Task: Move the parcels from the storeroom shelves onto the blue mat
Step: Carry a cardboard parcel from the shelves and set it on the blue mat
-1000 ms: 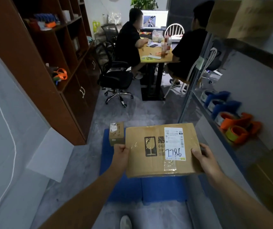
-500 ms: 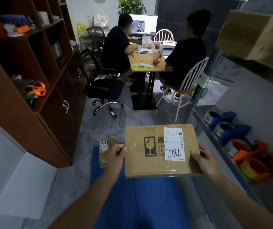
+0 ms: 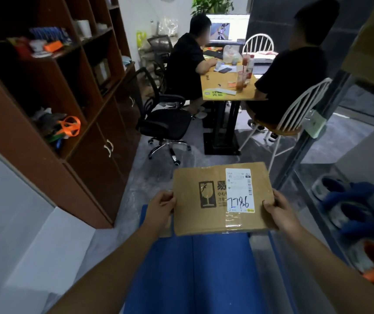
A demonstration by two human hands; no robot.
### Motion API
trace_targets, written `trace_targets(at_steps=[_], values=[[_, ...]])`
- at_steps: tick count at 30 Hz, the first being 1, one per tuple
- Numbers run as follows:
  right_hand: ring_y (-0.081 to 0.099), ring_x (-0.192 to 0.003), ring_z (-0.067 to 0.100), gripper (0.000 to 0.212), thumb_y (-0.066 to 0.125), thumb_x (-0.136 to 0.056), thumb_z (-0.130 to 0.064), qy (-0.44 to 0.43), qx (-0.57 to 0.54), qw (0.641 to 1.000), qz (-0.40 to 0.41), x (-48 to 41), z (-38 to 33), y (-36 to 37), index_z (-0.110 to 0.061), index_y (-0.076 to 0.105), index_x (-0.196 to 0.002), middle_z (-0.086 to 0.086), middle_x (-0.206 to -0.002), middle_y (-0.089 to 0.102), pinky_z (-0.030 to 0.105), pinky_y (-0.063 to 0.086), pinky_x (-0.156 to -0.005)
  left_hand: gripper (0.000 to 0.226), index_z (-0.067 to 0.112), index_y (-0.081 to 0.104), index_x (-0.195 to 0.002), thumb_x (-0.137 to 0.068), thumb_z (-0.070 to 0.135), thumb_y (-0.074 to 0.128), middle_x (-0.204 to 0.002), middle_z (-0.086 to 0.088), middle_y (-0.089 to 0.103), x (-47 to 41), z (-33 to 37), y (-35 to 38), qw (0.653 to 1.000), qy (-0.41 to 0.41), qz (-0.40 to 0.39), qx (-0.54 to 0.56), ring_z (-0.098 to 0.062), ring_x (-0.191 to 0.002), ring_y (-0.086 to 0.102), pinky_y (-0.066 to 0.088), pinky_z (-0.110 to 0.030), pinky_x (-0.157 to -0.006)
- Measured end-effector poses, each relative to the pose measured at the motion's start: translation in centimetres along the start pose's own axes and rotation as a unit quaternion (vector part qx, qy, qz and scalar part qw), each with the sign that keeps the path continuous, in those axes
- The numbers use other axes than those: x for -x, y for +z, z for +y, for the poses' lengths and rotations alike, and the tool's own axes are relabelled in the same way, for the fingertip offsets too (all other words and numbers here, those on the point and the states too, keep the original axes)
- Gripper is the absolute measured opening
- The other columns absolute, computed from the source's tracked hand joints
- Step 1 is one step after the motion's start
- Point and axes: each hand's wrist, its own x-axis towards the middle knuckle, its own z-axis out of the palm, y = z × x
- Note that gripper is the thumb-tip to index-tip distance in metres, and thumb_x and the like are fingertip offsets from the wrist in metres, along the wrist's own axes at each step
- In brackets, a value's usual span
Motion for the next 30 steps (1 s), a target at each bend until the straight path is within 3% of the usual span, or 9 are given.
trace_targets(at_steps=[4, 8, 13, 17, 19, 22, 24, 26, 30], values=[[0.052, -0.109, 0.023, 0.049, 0.048, -0.097, -0.007, 0.016, 0.007, 1.000, -0.002, -3.6, -1.0, 0.0, -0.031, 0.045, -0.139, 0.001, -0.128, 0.053, 0.036, 0.048, -0.075, 0.010, 0.007, 0.063, -0.103, -0.095, 0.006, 0.056, -0.101, -0.005, 0.066, -3.1, 0.4, 1.1, 1.000, -0.005, -0.008, -0.004, -0.018, -0.095, 0.063, 0.055, -0.030, -0.082], [0.051, -0.121, 0.028, 0.056, 0.044, -0.097, 0.000, 0.023, 0.041, 0.998, -0.036, -7.6, -1.2, 1.2, -0.034, 0.043, -0.142, 0.003, -0.137, 0.053, 0.052, 0.045, -0.100, 0.009, 0.002, 0.062, -0.101, -0.094, 0.003, 0.056, -0.100, -0.008, 0.064, -6.9, -0.6, 1.3, 1.000, -0.027, -0.008, 0.001, -0.023, -0.097, 0.061, 0.055, -0.037, -0.086], [0.053, -0.116, 0.031, 0.055, 0.045, -0.097, -0.005, 0.019, 0.047, 0.998, 0.024, -12.5, 0.9, 4.8, -0.040, 0.043, -0.141, 0.000, -0.135, 0.051, 0.048, 0.054, -0.078, 0.016, -0.005, 0.059, -0.105, -0.091, 0.002, 0.062, -0.100, -0.008, 0.064, -13.8, -3.3, 1.2, 0.996, -0.036, -0.067, -0.039, -0.017, -0.090, 0.062, 0.054, -0.017, -0.063], [0.056, -0.111, 0.041, 0.047, 0.054, -0.096, -0.009, 0.036, 0.037, 0.993, 0.103, -16.8, 5.4, 9.9, -0.029, 0.048, -0.138, 0.016, -0.129, 0.054, 0.062, 0.053, -0.079, 0.014, -0.001, 0.059, -0.106, -0.092, 0.000, 0.059, -0.100, -0.003, 0.062, -21.4, -7.8, 1.0, 0.992, -0.068, -0.100, -0.041, -0.011, -0.088, 0.061, 0.052, -0.012, -0.061], [0.054, -0.113, 0.041, 0.047, 0.056, -0.095, -0.009, 0.060, 0.047, 0.991, 0.114, -19.0, 7.4, 12.9, -0.029, 0.049, -0.137, 0.019, -0.130, 0.053, 0.062, 0.052, -0.084, 0.013, 0.005, 0.063, -0.104, -0.092, 0.000, 0.059, -0.097, -0.002, 0.063, -24.8, -10.8, 0.5, 0.989, -0.083, -0.106, -0.057, -0.006, -0.083, 0.059, 0.049, -0.009, -0.059], [0.054, -0.114, 0.041, 0.048, 0.056, -0.094, -0.007, 0.098, 0.072, 0.987, 0.100, -22.5, 11.1, 16.5, -0.024, 0.047, -0.139, 0.017, -0.128, 0.053, 0.063, 0.048, -0.091, 0.025, 0.020, 0.068, -0.098, -0.092, -0.001, 0.056, -0.097, -0.001, 0.067, -29.0, -15.5, 0.3, 0.981, -0.138, -0.134, -0.037, -0.015, -0.087, 0.063, 0.055, -0.019, -0.068], [0.058, -0.102, 0.039, 0.049, 0.055, -0.093, 0.000, 0.107, 0.086, 0.986, 0.096, -25.0, 14.9, 18.4, -0.020, 0.048, -0.137, 0.014, -0.120, 0.055, 0.065, 0.049, -0.085, 0.034, 0.029, 0.069, -0.093, -0.091, -0.003, 0.056, -0.098, 0.001, 0.069, -31.7, -19.2, 0.9, 0.974, -0.171, -0.148, -0.028, -0.020, -0.092, 0.065, 0.058, -0.033, -0.081], [0.056, -0.088, 0.032, 0.050, 0.053, -0.093, 0.005, 0.127, 0.080, 0.986, 0.078, -27.3, 19.1, 19.8, -0.023, 0.050, -0.134, 0.010, -0.116, 0.054, 0.059, 0.052, -0.073, 0.035, 0.029, 0.072, -0.097, -0.091, -0.003, 0.056, -0.105, -0.003, 0.069, -33.9, -23.7, 2.2, 0.968, -0.207, -0.142, -0.027, -0.024, -0.096, 0.066, 0.056, -0.041, -0.089], [0.051, -0.072, 0.023, 0.053, 0.050, -0.091, 0.009, 0.150, 0.076, 0.982, 0.088, -32.2, 28.5, 22.5, -0.019, 0.052, -0.135, 0.009, -0.113, 0.054, 0.027, 0.044, -0.051, 0.032, 0.030, 0.077, -0.093, -0.093, 0.004, 0.058, -0.108, -0.011, 0.071, -37.0, -33.9, 4.2, 0.954, -0.252, -0.159, -0.022, -0.033, -0.100, 0.066, 0.053, -0.048, -0.093]])
